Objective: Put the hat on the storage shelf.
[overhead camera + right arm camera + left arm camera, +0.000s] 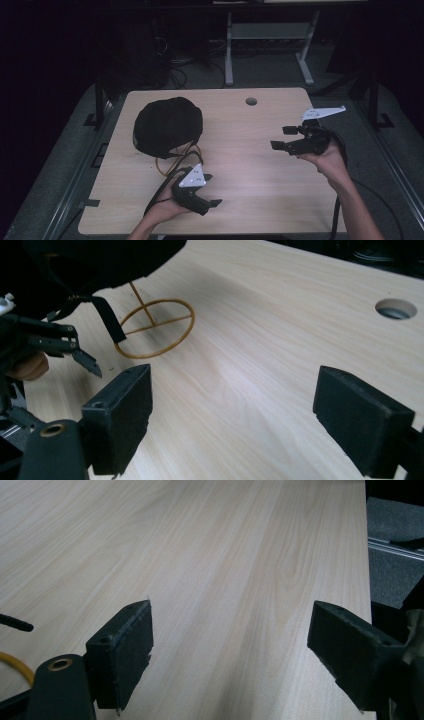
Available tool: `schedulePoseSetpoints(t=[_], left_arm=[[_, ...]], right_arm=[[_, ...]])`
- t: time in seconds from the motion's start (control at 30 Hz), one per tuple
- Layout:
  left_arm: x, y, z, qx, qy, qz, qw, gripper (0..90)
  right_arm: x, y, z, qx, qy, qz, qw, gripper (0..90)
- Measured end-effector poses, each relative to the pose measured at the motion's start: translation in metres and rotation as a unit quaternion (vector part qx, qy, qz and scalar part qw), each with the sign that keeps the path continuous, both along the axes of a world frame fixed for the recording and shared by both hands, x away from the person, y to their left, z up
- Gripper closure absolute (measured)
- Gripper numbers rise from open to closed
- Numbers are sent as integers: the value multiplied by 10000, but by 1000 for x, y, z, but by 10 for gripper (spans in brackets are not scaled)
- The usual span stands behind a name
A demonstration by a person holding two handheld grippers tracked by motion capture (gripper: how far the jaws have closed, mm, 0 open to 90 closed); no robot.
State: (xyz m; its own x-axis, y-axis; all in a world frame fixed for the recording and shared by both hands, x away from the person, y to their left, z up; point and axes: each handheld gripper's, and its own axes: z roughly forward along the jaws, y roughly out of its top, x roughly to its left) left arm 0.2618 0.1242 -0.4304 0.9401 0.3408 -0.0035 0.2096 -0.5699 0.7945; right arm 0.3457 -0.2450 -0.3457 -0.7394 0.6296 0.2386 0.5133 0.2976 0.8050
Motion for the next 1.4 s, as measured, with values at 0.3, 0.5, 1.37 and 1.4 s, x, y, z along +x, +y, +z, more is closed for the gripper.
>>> schedulePoseSetpoints(t=[0.3, 0.5, 1.37, 1.4], left_arm=[[0, 0, -1, 35, 18, 0, 10000, 184], [0, 0, -1, 61, 22, -7, 10000, 184], [-1, 1, -2, 46, 26, 31, 10000, 184], [-1, 1, -2, 46, 26, 31, 10000, 184]], right_arm=[[-15, -18, -17, 58, 73, -150, 9998, 156], [-23, -26, -27, 74, 114, -231, 9996, 156], [-61, -57, -68, 60, 303, -522, 9982, 157], [-63, -59, -70, 61, 308, -537, 9981, 157]])
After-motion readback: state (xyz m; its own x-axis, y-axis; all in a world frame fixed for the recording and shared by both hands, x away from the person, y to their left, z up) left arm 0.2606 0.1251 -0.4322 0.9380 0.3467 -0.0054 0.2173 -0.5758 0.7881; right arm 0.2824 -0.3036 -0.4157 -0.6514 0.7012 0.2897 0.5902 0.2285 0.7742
